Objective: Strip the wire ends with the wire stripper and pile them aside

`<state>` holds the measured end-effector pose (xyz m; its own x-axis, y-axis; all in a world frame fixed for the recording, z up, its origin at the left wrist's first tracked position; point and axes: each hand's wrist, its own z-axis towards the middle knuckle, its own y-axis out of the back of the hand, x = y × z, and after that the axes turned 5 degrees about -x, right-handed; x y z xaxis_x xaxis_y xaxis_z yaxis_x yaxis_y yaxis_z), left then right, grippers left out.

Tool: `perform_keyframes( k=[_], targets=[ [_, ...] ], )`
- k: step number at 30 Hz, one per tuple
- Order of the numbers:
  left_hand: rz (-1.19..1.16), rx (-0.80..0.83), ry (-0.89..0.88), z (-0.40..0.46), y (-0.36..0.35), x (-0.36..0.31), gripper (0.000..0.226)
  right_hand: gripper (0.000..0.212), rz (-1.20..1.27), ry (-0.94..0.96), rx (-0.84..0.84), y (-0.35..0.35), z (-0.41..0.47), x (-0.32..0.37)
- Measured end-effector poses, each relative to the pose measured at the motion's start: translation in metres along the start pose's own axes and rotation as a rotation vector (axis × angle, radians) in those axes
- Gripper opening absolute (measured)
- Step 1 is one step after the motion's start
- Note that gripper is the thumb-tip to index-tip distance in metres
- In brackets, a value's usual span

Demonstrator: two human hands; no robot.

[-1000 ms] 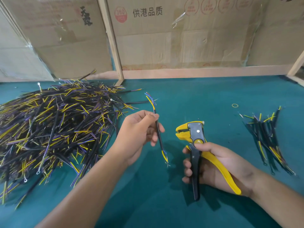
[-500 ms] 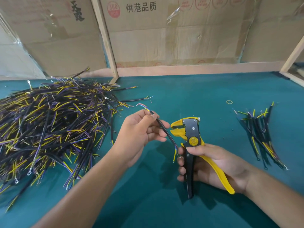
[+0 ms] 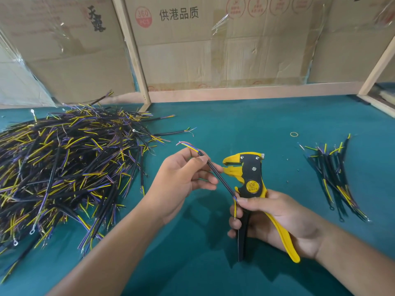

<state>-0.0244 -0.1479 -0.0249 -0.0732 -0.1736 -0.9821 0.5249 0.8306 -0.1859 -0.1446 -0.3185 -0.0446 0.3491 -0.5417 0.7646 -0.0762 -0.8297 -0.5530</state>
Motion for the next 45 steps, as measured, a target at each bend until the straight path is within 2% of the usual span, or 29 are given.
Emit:
perform_keyframes(
  k=[6, 15, 18, 27, 30, 31, 33, 34, 36, 37, 38, 40, 43, 45],
  targets=[
    [-0.013, -0.106, -0.086, 0.002, 0.001, -0.002, 0.015, 0.006, -0.013, 0.042, 0.025, 0.004, -0.001, -0.001],
    [-0.064, -0.239, -0.269, 0.001, 0.003, -0.009, 0.016, 0.011, 0.026, 0.002, 0.049, 0.007, 0.001, 0.001],
    [-0.123, -0.196, -0.28, 0.001, 0.007, -0.012, 0.002, 0.012, 0.027, -0.006, 0.061, 0.007, 0.001, 0.002],
    [0.01, -0.308, -0.242, 0.006, 0.018, -0.013, 0.017, 0.013, 0.004, 0.056, 0.074, 0.007, -0.001, 0.003],
    [0.108, -0.464, -0.187, 0.01, 0.022, -0.01, 0.018, 0.015, 0.03, 0.099, 0.055, 0.007, -0.001, 0.005],
    [0.185, -0.584, -0.221, 0.011, 0.025, -0.01, 0.016, 0.016, 0.033, 0.11, 0.044, 0.007, -0.001, 0.005],
    [0.431, -0.762, -0.445, 0.009, 0.028, -0.016, 0.008, 0.018, 0.002, 0.129, 0.021, 0.007, -0.001, 0.006],
    [0.596, -0.713, -0.614, 0.004, 0.025, -0.02, 0.007, 0.018, -0.029, 0.133, 0.015, 0.007, -0.001, 0.005],
    [0.967, -0.349, -0.856, -0.006, 0.012, -0.023, 0.023, 0.018, -0.082, 0.134, 0.016, 0.006, -0.001, 0.004],
    [1.118, -0.162, -0.908, -0.009, 0.004, -0.02, 0.032, 0.019, -0.091, 0.135, 0.017, 0.006, -0.001, 0.004],
    [1.228, -0.03, -0.927, -0.013, -0.004, -0.017, 0.039, 0.02, -0.092, 0.134, 0.014, 0.007, -0.001, 0.005],
    [1.331, 0.086, -0.918, -0.016, -0.014, -0.012, 0.043, 0.023, -0.081, 0.127, -0.004, 0.008, -0.001, 0.006],
    [1.329, 0.173, -0.848, -0.016, -0.016, -0.011, 0.039, 0.02, -0.086, 0.128, -0.019, 0.009, -0.001, 0.006],
    [1.24, 0.265, -0.736, -0.016, -0.012, -0.009, 0.036, 0.018, -0.095, 0.132, -0.019, 0.009, 0.0, 0.006]
  ],
)
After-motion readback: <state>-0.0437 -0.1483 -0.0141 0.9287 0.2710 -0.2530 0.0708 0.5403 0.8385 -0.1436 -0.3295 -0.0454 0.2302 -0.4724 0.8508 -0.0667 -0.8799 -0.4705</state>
